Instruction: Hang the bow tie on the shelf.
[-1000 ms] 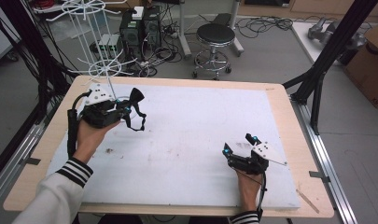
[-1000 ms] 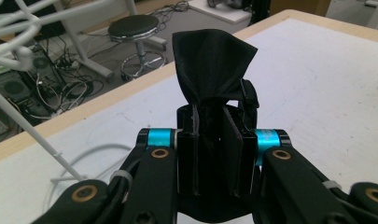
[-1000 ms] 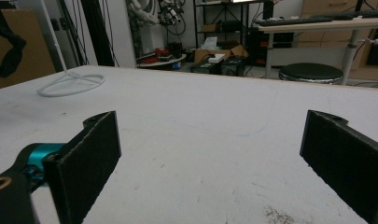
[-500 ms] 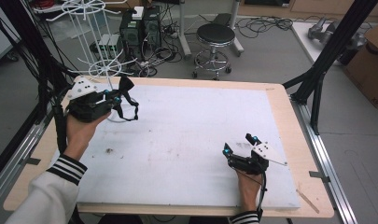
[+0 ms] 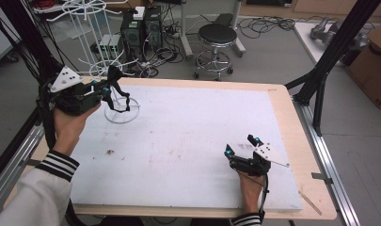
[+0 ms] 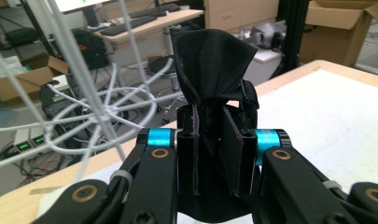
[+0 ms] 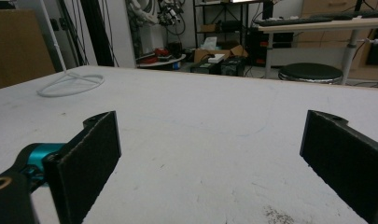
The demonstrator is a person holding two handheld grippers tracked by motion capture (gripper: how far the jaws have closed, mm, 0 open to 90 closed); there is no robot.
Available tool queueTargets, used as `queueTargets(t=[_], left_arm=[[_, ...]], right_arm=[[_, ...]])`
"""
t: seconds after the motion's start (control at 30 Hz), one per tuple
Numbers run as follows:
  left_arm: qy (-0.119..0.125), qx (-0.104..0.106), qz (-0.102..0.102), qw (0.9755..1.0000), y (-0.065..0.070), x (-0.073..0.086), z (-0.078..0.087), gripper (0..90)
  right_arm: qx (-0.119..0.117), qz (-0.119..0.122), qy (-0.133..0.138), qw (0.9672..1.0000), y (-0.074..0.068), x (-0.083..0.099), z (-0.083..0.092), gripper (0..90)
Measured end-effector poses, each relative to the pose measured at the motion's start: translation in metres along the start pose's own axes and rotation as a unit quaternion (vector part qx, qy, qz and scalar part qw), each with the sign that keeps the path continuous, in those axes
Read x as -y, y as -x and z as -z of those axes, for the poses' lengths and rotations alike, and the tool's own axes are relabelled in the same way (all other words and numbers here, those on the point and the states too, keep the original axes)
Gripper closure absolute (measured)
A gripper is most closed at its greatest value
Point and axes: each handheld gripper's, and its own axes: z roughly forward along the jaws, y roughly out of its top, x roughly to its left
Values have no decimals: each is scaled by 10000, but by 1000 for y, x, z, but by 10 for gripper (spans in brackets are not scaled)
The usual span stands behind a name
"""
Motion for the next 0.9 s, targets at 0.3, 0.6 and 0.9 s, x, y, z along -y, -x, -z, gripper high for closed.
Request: queueTargets(t=[0.3,0.6,0.9], left_arm=[[-39,-209,-29,9998,-11,-3,-7,765],[-137,-465,-160,9987,-19,-2,-17,765],[-234,-618,-123,9977,-26,1,-27,764]], right_arm=[[6,1,-1,10000,0,0,0,41],[10,40,0,10000,0,0,-1,41],[15,27,-25,10000,0,0,-1,41]])
